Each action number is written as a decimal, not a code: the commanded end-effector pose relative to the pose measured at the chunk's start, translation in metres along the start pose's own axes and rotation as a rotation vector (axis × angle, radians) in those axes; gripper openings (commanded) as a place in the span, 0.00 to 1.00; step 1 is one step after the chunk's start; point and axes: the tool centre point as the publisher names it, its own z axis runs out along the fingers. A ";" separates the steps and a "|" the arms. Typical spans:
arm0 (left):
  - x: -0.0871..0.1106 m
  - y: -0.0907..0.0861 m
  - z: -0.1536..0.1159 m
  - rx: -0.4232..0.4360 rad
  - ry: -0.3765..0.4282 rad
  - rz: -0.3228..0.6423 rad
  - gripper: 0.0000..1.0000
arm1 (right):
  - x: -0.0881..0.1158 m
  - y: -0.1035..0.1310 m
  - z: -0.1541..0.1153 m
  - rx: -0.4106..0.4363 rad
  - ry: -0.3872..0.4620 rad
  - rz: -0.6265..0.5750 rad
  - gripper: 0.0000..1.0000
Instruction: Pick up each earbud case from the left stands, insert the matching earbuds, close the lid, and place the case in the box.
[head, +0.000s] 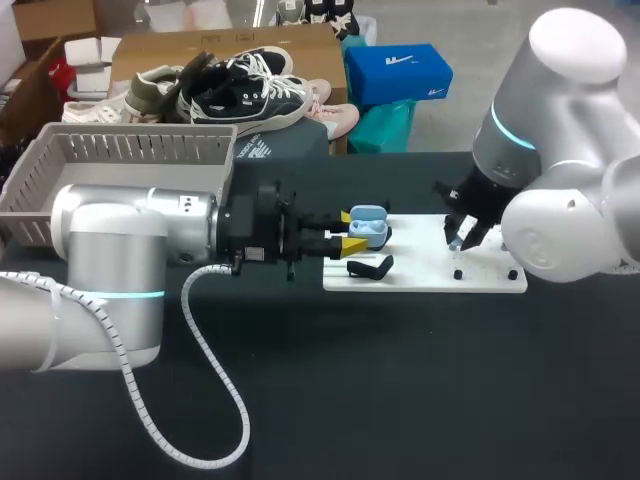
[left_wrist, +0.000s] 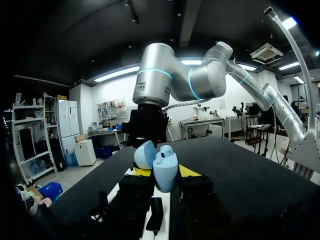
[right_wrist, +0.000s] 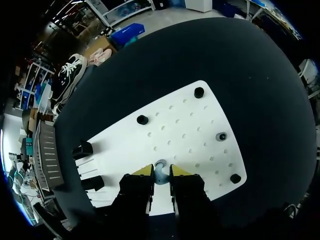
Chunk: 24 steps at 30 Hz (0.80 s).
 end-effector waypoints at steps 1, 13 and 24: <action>0.000 -0.002 0.000 -0.005 -0.001 0.001 0.00 | 0.005 -0.003 -0.013 -0.006 0.000 0.015 0.00; 0.000 -0.002 0.000 -0.005 -0.001 0.001 0.00 | 0.018 -0.010 -0.092 -0.033 -0.044 0.018 0.00; 0.000 -0.002 0.000 -0.005 -0.001 0.001 0.00 | 0.062 0.030 -0.183 0.043 0.089 -0.240 0.00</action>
